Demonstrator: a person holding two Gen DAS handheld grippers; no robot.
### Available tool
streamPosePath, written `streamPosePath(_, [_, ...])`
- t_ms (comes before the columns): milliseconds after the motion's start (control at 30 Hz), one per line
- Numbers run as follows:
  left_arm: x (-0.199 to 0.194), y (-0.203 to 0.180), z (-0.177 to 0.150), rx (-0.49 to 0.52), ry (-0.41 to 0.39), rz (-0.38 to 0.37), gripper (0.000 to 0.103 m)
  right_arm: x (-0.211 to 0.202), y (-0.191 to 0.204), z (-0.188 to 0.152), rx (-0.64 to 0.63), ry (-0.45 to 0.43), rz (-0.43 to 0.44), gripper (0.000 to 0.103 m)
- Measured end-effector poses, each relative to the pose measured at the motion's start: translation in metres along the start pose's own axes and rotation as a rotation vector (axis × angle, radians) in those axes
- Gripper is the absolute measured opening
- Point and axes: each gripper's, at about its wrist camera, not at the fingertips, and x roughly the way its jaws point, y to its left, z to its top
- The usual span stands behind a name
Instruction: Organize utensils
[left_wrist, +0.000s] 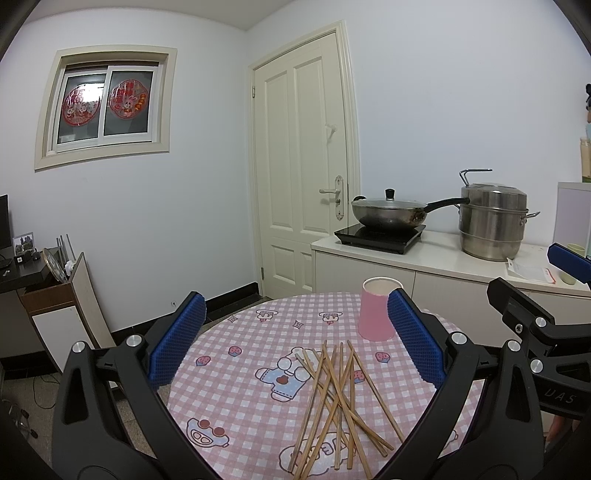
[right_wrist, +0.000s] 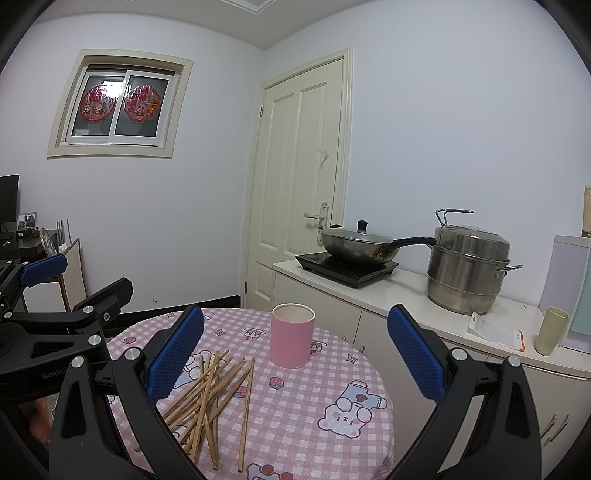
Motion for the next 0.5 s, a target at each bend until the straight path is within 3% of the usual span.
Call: streamPosePath(500, [0.0036,0.0025,0.0009,-0.011,0.025,-0.026,0.097,0.0008,-0.0005,0.0006,0.005,0.004,0.001,0.096])
